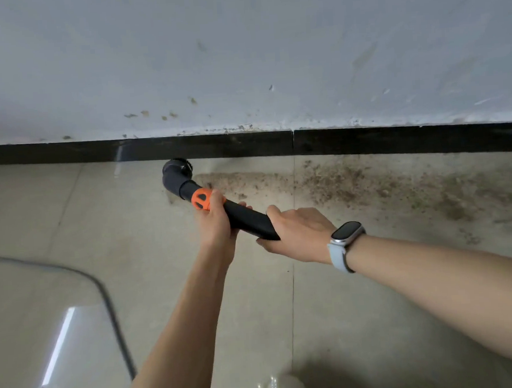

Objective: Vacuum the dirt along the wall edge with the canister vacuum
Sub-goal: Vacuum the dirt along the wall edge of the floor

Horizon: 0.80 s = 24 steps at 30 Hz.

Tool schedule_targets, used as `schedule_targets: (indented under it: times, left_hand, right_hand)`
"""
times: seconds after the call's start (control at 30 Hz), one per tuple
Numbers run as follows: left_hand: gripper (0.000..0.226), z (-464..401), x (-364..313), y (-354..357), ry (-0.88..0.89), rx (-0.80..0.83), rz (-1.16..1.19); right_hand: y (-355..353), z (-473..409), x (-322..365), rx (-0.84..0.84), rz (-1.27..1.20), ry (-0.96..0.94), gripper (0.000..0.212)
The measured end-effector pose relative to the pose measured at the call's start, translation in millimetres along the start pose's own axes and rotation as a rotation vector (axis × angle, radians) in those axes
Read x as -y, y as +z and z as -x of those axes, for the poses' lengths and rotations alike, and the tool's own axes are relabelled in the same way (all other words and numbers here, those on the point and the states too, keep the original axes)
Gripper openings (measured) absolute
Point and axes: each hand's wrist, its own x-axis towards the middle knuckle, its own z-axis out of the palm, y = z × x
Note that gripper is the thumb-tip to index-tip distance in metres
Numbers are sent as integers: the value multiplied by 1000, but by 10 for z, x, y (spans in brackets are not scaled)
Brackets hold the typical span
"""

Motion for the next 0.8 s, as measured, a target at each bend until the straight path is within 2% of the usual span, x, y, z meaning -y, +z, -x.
schedule_targets:
  times: [0.13,0.23,0.33,0.53,0.8]
  left_hand:
    - [21,-280,-265,-434,21,-111,11]
    - [14,-478,-395,-675,9,-96,-48]
    - [16,-627,-451,-797,-40,-96,-114]
    - [8,-725,-513,-776,-99,-45,-201]
    - [10,-612,-431,-519,-132,15,-231]
  right_hand:
    - [96,-440,420,39,-59,-87,36]
    - [221,-660,663,65,-142,-73,35]
    - [332,-771,809,94,-219,-35,34]
    - [389,-783,830,101,-299,32,34]
    - [342,-606,659,76,-305,101,36]
